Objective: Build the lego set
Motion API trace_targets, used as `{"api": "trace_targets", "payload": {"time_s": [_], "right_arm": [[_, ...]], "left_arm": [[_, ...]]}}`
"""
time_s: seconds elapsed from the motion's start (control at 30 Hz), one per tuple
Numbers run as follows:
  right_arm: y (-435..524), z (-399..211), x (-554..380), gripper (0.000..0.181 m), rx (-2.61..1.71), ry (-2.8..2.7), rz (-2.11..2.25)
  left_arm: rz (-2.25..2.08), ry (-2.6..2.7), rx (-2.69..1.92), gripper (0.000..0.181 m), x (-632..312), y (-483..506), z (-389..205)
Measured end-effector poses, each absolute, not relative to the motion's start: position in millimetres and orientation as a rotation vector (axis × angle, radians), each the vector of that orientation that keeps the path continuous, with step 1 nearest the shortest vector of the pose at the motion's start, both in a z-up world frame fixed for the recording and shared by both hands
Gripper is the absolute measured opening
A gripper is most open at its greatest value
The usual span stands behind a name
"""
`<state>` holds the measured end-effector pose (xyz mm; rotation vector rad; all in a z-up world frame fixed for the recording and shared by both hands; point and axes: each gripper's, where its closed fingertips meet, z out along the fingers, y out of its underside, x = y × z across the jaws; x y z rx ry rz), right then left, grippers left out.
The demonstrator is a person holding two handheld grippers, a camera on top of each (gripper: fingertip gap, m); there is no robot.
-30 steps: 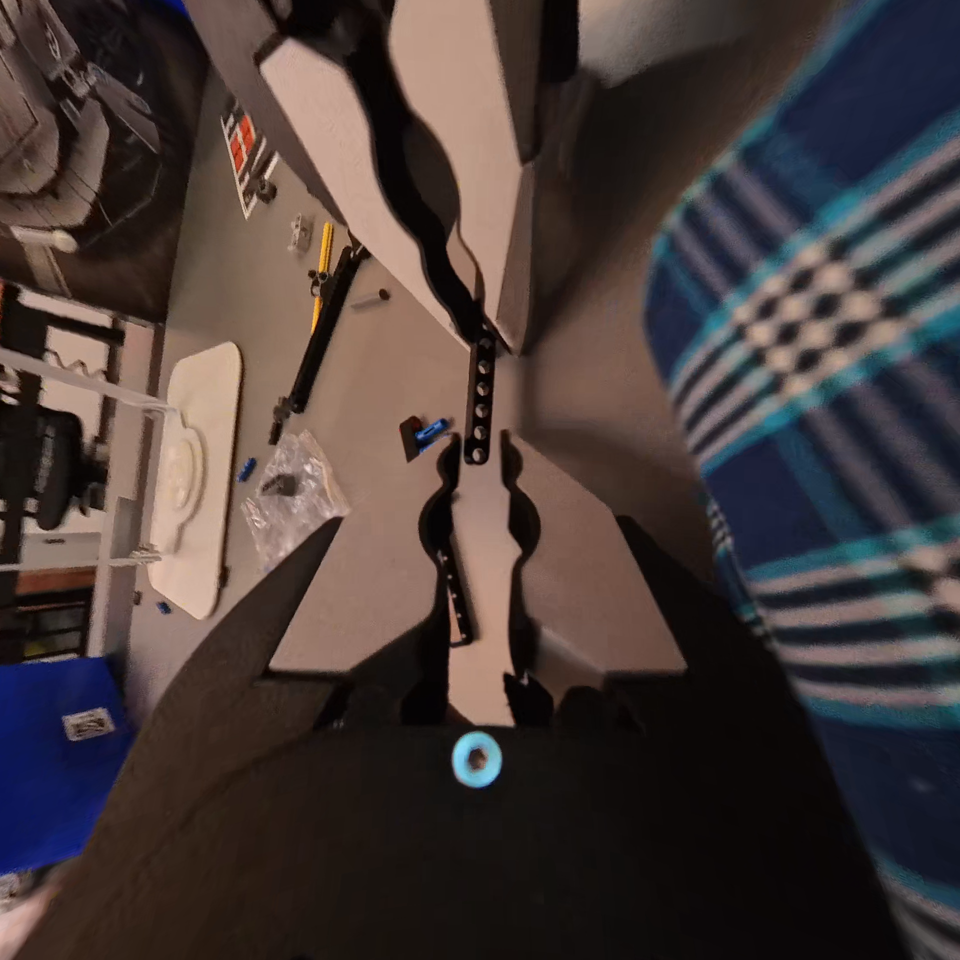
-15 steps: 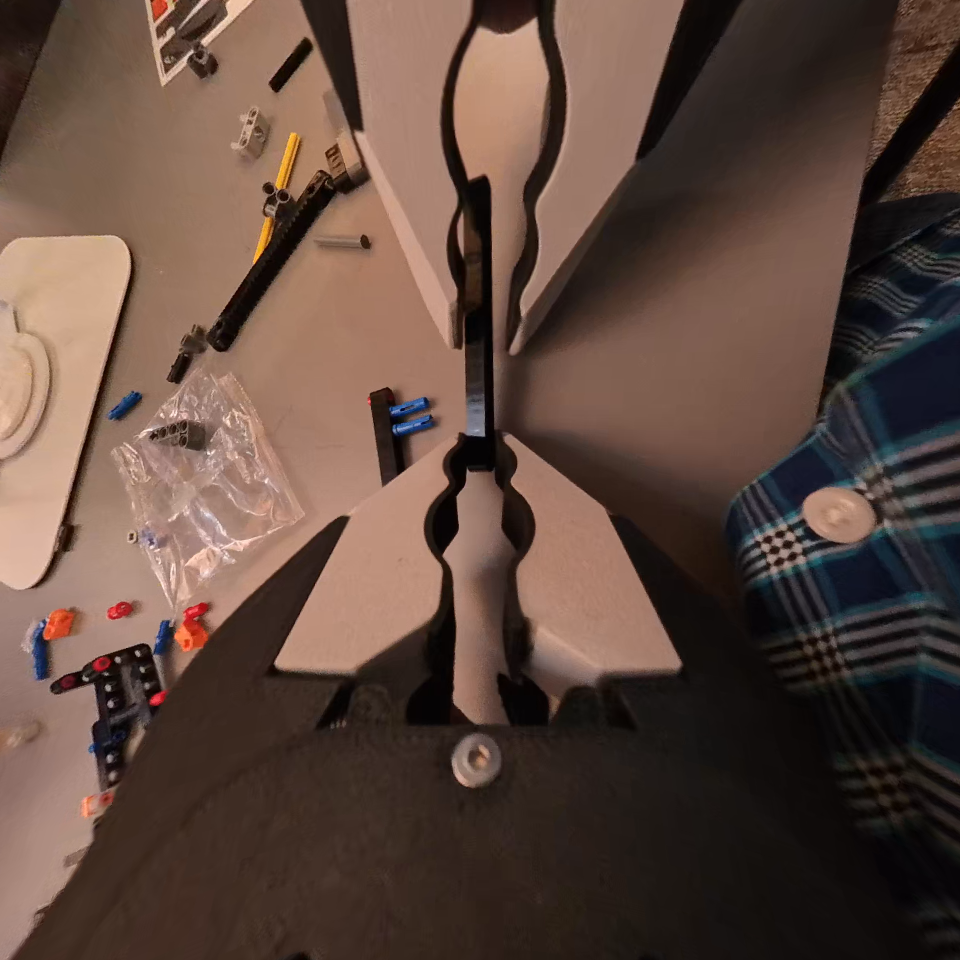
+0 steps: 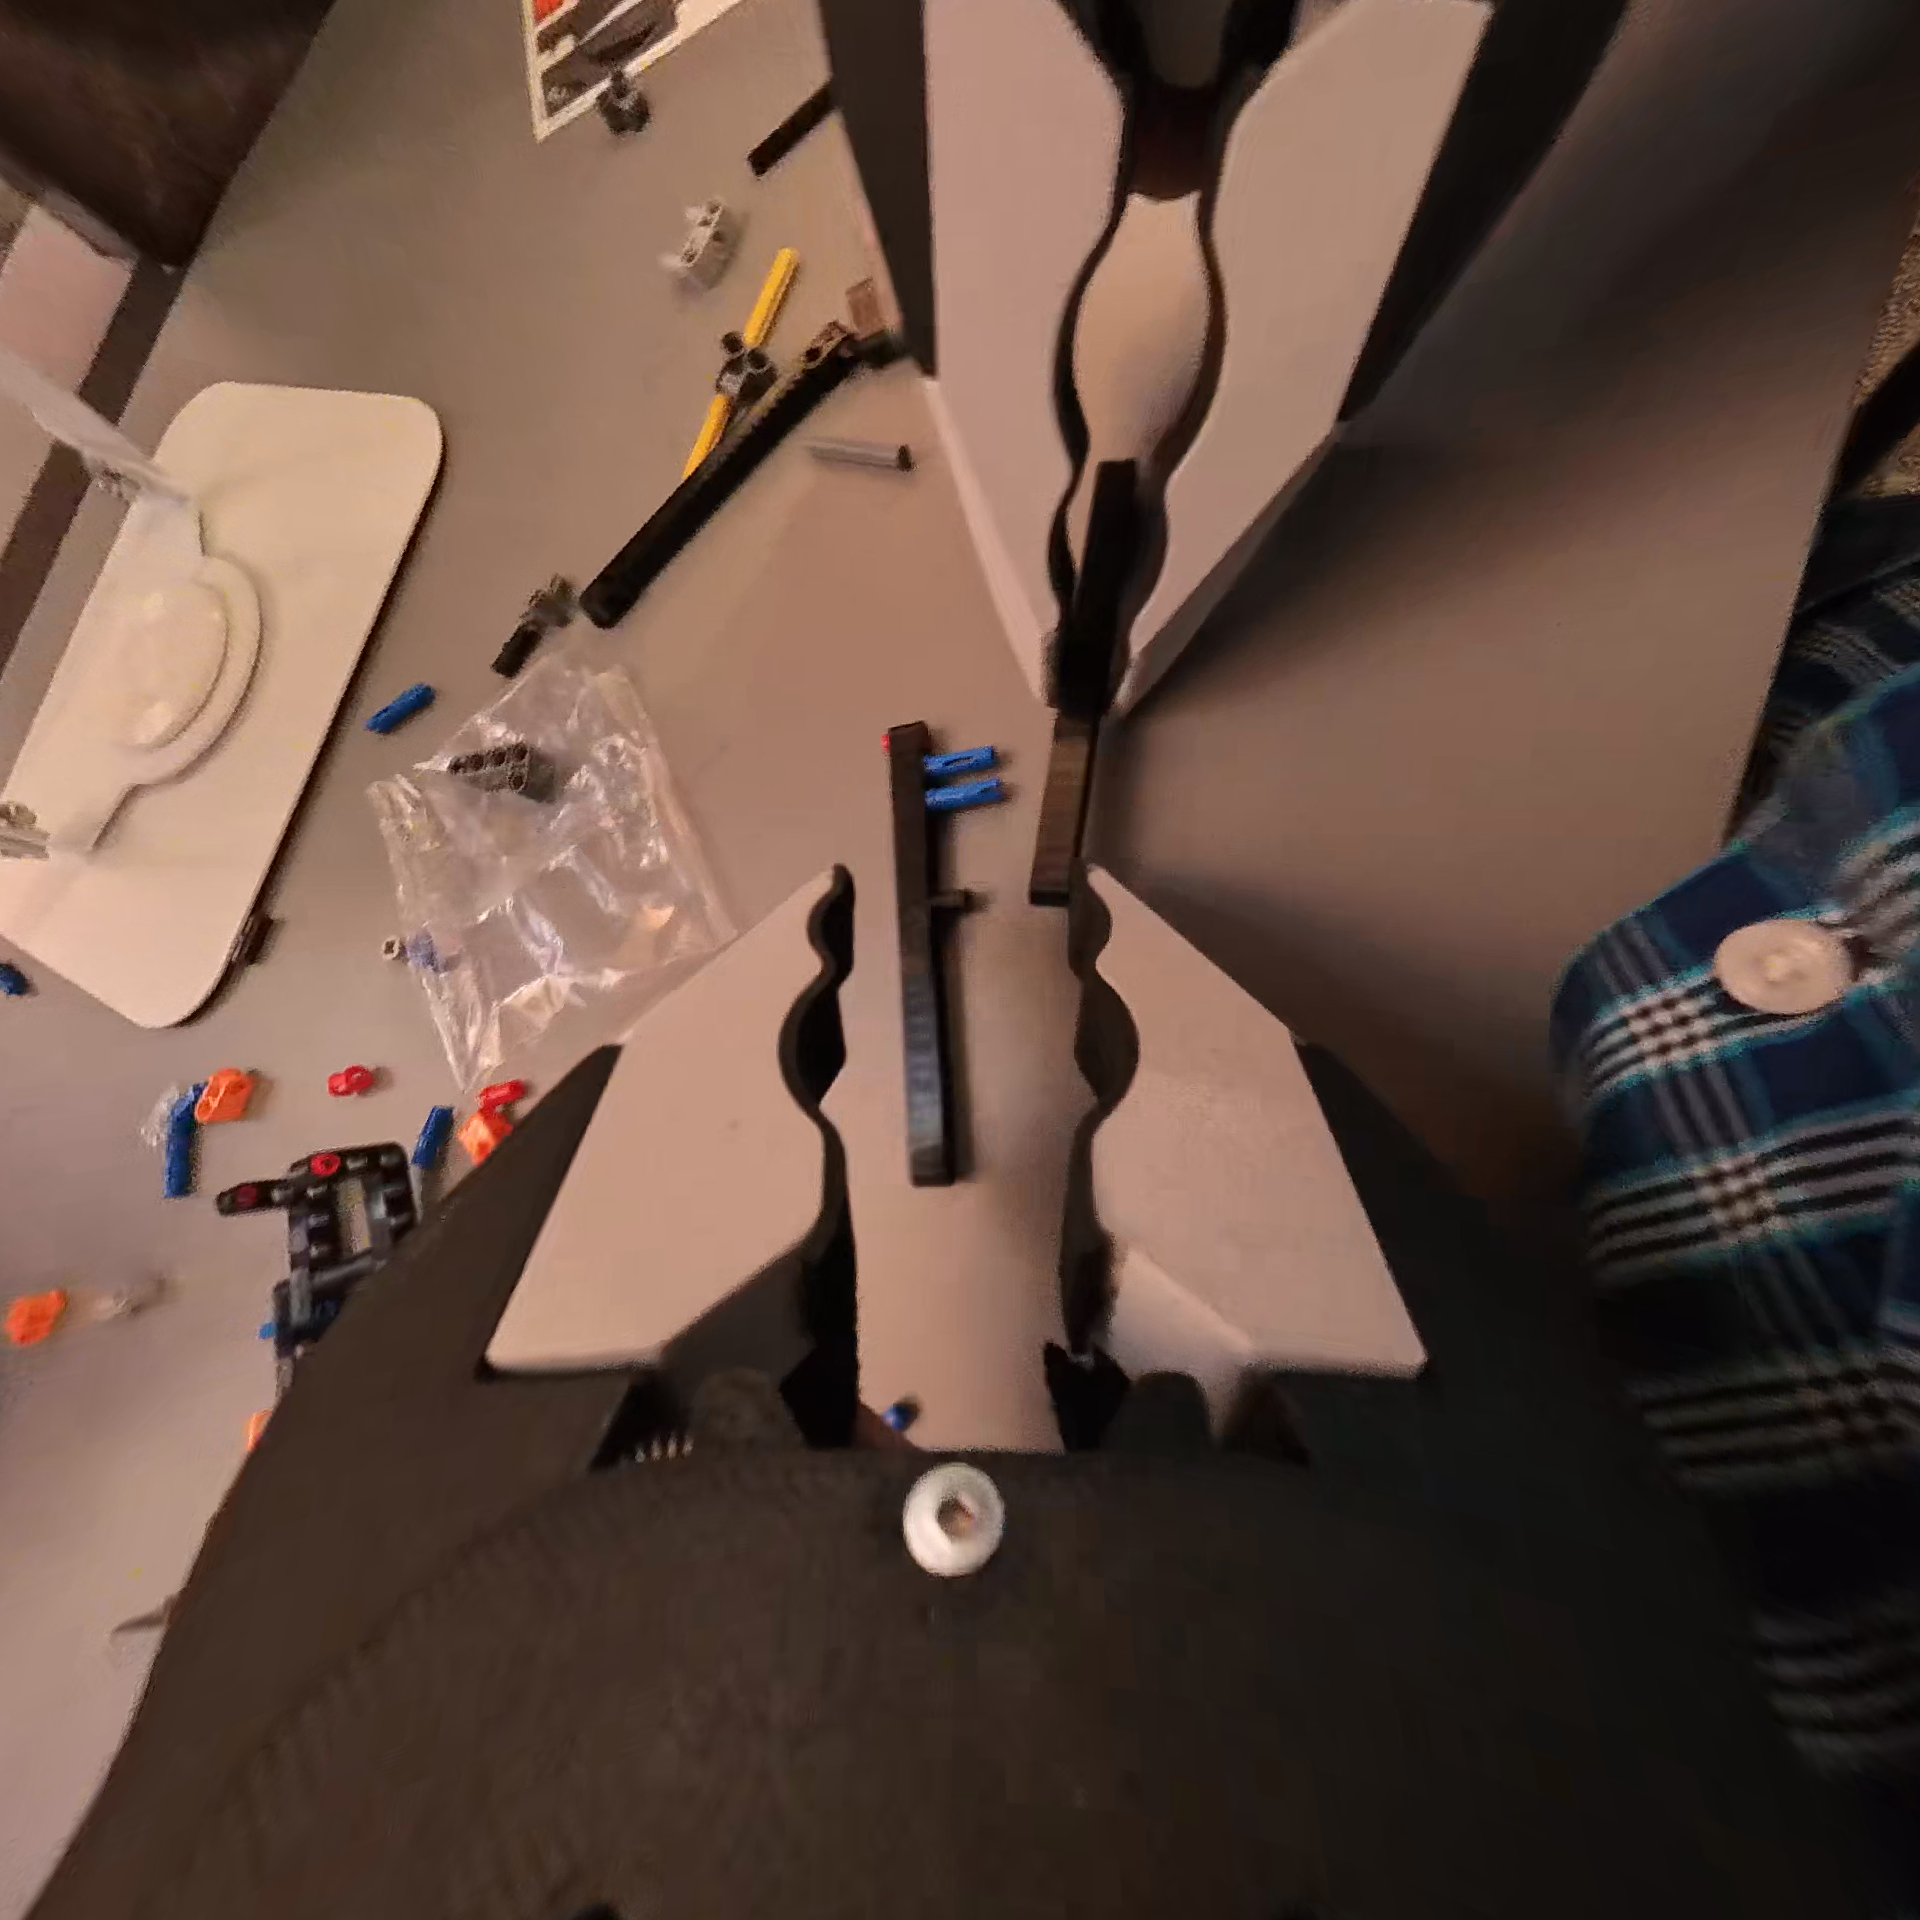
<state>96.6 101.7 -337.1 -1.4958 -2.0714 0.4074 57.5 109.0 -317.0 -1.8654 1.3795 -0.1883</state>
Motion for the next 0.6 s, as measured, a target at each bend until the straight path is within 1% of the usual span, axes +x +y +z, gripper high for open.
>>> {"api": "trace_targets", "payload": {"time_s": [0.1,0.13,0.2,0.4,0.5,0.6], "right_arm": [[102.9,-336.4,95.6,0.012,-1.511,-2.094,0.408],[103.9,-335.9,95.5,0.015,-1.513,-2.099,0.397],[105.7,-333.3,95.3,0.028,-1.520,-2.095,0.388],[107.8,-331.1,99.0,0.013,-1.556,-2.063,0.418],[111.2,-336.9,100.7,0.008,-1.584,-2.068,0.411],[114.8,-336.7,99.8,0.005,-1.525,-2.083,0.358]], "left_arm": [[-0.179,1.397,-1.915,0.048,48.5,115.9,-325.0],[-0.182,1.407,-1.918,0.048,47.8,116.6,-326.9],[-0.203,1.419,-1.935,0.049,48.1,116.0,-329.8],[-0.266,1.441,-1.975,0.048,49.4,113.4,-334.3],[-0.294,1.450,-1.979,0.044,52.0,114.3,-335.2],[-0.298,1.460,-1.974,0.041,54.2,115.7,-335.2]]}}
